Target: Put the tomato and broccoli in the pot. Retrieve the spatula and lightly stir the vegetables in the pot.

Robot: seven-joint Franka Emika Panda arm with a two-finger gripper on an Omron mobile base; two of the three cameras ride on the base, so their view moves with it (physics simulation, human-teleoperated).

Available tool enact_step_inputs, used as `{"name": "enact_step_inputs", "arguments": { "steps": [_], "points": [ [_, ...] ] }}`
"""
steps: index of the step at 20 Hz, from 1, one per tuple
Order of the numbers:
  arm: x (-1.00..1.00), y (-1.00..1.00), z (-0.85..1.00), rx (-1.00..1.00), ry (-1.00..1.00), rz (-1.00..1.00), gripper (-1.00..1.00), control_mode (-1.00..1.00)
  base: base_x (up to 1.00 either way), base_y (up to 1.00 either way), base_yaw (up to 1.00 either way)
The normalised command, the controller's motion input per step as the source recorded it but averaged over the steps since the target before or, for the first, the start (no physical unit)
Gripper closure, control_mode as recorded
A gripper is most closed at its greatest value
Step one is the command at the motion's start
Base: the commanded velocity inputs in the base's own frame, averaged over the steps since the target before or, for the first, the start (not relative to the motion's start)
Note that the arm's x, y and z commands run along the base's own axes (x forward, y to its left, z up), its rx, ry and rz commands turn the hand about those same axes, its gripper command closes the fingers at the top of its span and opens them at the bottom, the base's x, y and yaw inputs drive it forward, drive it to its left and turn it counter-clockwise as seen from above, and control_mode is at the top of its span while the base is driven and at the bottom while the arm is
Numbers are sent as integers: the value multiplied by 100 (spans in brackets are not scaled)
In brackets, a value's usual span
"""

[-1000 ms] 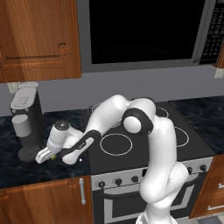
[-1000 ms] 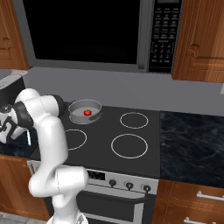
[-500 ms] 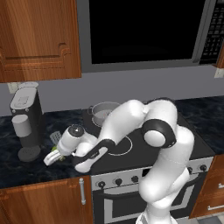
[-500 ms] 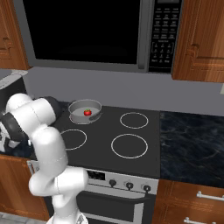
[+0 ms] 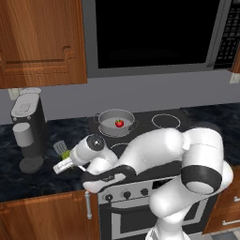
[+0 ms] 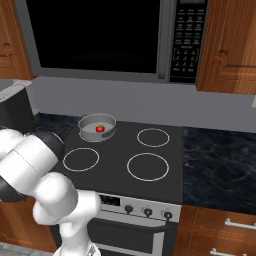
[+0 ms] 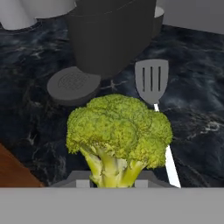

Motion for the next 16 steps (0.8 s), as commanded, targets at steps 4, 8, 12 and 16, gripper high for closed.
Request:
{"name": "enact_step_inputs", "arguments": {
  "steps": [4, 8, 12, 16],
  "points": [
    [0, -39, 89, 0, 1, -2, 100, -100, 0, 0, 0],
    [-1, -49, 86, 0, 8, 0, 100, -100, 0, 0, 0],
    [0, -65, 83, -1, 5, -1, 100, -100, 0, 0, 0],
    [2, -83, 25, -12, 3, -10, 100, -100, 0, 0, 0]
  ]
}}
